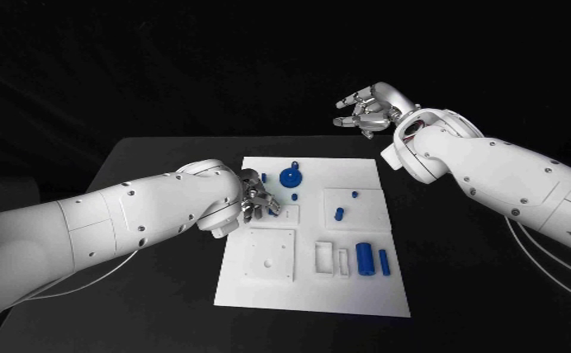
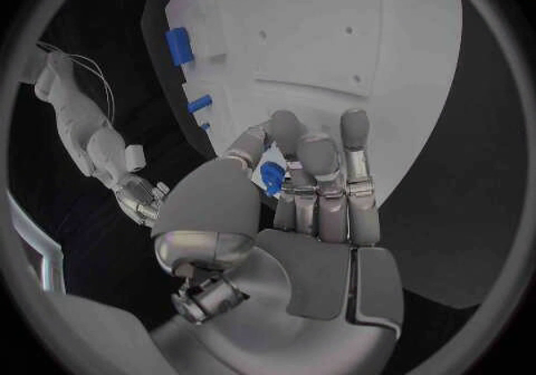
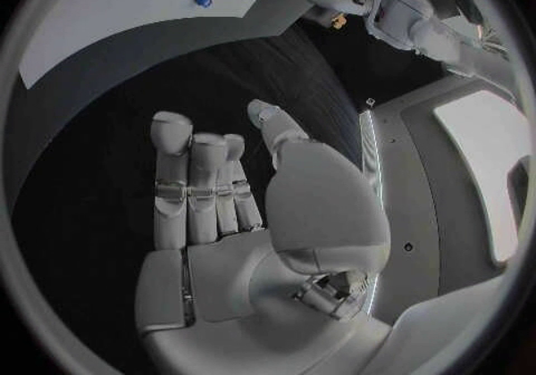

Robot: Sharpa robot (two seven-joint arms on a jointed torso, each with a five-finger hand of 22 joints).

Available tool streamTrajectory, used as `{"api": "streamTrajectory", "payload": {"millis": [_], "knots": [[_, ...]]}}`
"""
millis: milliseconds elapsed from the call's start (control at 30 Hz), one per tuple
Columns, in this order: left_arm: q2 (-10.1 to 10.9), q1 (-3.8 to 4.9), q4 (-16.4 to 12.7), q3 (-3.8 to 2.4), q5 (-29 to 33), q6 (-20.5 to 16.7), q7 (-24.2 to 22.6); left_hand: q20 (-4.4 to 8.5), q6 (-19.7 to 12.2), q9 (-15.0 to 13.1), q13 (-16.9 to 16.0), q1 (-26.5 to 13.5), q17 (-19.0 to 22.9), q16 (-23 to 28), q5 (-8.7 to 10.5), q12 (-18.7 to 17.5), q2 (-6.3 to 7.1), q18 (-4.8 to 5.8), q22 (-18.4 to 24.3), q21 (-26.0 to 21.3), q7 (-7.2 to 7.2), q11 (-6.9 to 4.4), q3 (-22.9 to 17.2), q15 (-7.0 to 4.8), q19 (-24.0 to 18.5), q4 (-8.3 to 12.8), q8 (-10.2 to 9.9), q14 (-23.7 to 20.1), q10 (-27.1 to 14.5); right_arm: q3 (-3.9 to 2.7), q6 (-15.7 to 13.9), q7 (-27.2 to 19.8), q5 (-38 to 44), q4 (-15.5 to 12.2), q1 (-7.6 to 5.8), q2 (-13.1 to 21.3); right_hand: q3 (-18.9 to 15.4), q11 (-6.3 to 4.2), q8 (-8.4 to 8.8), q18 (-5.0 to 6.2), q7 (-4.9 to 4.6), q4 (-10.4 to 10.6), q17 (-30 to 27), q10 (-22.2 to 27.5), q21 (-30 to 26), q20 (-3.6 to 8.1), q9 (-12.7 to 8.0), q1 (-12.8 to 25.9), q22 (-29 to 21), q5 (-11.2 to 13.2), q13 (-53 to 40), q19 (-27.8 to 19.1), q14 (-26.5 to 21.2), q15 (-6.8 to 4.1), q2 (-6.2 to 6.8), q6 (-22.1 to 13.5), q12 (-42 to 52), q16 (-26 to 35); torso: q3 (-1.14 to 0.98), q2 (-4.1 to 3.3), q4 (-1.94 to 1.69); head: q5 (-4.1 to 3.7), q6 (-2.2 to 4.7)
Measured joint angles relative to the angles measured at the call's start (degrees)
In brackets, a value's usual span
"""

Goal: Assemble the parts on the task board

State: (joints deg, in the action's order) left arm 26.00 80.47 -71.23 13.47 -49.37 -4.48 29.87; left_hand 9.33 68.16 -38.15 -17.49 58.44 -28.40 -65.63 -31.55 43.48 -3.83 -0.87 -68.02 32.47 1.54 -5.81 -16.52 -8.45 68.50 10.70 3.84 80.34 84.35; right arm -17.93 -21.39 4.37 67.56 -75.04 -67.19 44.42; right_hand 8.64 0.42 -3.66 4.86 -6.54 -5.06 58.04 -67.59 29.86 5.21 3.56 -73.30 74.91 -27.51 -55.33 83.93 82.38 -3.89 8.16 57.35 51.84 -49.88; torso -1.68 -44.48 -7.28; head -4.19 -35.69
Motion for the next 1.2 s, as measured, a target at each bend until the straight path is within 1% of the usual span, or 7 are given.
{"api": "streamTrajectory", "payload": {"millis": [267,333,800,933,1067,1100,1200], "knots": [[-0.08,0.04,0.2,-0.04,0.03,0.58,0.01,0.21,0.0,-0.01,0.06,0.13,0.01,0.0,-0.12,0.0,0.13,0.0,-0.29,-0.39,0.0,0.0,-0.02,0.01,0.21,0.01,0.0,0.0,0.0,0.0,0.1,0.04,0.11,0.02,0.0,-0.02,0.18,0.0,0.0,0.0,0.0,-0.18,0.11,0.0,0.0,0.0,0.0,0.06,0.0,-0.23,0.0,0.0,0.0,0.0,0.06,-0.01,0.0,0.0,-0.03,0.02,0.01,-0.04,-0.02],[-0.11,0.04,0.21,-0.04,0.03,0.84,0.06,0.21,0.0,-0.93,0.06,0.1,0.01,-0.23,-0.12,0.0,0.1,0.0,-0.56,-0.67,0.0,0.0,-0.03,0.01,0.2,0.0,0.0,0.0,0.0,0.0,0.11,0.05,0.14,0.02,0.0,-0.02,0.17,0.0,0.0,-0.01,0.01,-0.17,0.11,0.0,0.0,0.0,0.0,0.06,0.0,-0.23,-0.01,0.0,0.0,0.0,0.06,-0.01,0.0,0.0,-0.03,0.02,0.01,-0.04,-0.05],[-0.27,0.12,0.36,-0.1,-0.18,2.15,0.23,0.0,0.0,-1.7,0.2,-0.13,0.02,-0.23,-0.1,0.0,-0.13,0.0,-1.39,-1.15,0.0,0.0,-0.06,0.09,0.41,0.02,0.01,-0.07,0.0,0.0,0.24,0.1,0.28,0.07,0.0,-0.09,0.16,0.0,0.0,-0.02,-0.11,-0.16,0.1,0.0,0.0,0.0,0.0,0.06,0.0,-0.23,0.06,0.0,0.0,0.0,0.06,0.13,0.0,-0.01,-0.04,0.02,0.01,-0.05,-0.18],[-0.37,0.12,0.43,-0.1,-0.33,2.48,0.32,0.0,0.0,-2.94,0.2,-0.13,0.02,-0.23,-0.09,0.0,-0.13,0.0,-1.58,-1.38,0.0,0.01,-0.07,0.09,0.41,0.03,0.01,-0.07,0.0,0.0,0.27,0.11,0.3,0.08,0.0,-0.13,0.16,0.0,0.0,-0.02,-0.11,-0.16,0.1,0.0,0.0,0.0,0.0,0.06,-0.01,-0.47,0.06,0.0,0.0,0.0,0.06,0.13,0.0,-0.01,-0.04,0.02,-0.01,-0.05,-0.19],[-0.49,0.15,0.57,-0.12,-0.45,2.71,0.4,0.0,0.0,-3.34,0.26,-0.13,0.02,-0.23,0.09,0.0,-0.13,0.0,-1.86,-1.68,0.0,0.01,-0.07,0.1,0.41,0.04,0.0,-0.07,0.0,0.0,0.29,0.12,0.31,0.08,0.0,-0.14,0.18,0.0,0.0,-0.02,-0.11,-0.18,0.1,0.0,0.0,0.0,0.0,0.06,0.0,-0.47,0.06,0.0,0.0,0.0,0.06,0.13,0.0,-0.01,-0.03,0.02,-0.01,-0.05,-0.19],[-0.53,0.15,0.6,-0.12,-0.49,2.77,0.43,0.0,0.0,-3.34,0.26,-0.13,0.02,-0.23,0.38,0.0,-0.13,0.0,-1.92,-1.82,0.0,0.01,-0.07,0.1,0.41,0.04,0.0,-0.07,0.0,0.0,0.3,0.12,0.32,0.08,0.0,-0.14,0.33,0.0,0.0,-0.02,0.05,-0.33,0.1,0.0,0.0,0.0,0.0,0.06,0.0,-0.47,0.06,0.0,0.0,0.0,0.06,0.29,0.0,-0.01,-0.03,0.02,-0.01,-0.05,-0.19],[-0.7,0.17,0.76,-0.14,-0.73,2.98,0.55,-0.04,0.0,-3.76,0.26,-0.13,0.02,-0.23,1.0,0.0,-0.13,0.0,-2.1,-2.04,0.0,0.01,-0.04,0.1,0.44,0.06,0.0,-0.07,0.0,0.0,0.31,0.13,0.33,0.1,0.0,-0.16,0.33,0.0,0.0,-0.03,0.05,-0.33,0.09,0.0,0.0,0.0,0.0,0.06,0.0,-0.46,0.05,0.0,0.0,0.0,0.06,0.29,0.0,-0.02,-0.03,0.02,-0.01,-0.06,-0.2]]}}
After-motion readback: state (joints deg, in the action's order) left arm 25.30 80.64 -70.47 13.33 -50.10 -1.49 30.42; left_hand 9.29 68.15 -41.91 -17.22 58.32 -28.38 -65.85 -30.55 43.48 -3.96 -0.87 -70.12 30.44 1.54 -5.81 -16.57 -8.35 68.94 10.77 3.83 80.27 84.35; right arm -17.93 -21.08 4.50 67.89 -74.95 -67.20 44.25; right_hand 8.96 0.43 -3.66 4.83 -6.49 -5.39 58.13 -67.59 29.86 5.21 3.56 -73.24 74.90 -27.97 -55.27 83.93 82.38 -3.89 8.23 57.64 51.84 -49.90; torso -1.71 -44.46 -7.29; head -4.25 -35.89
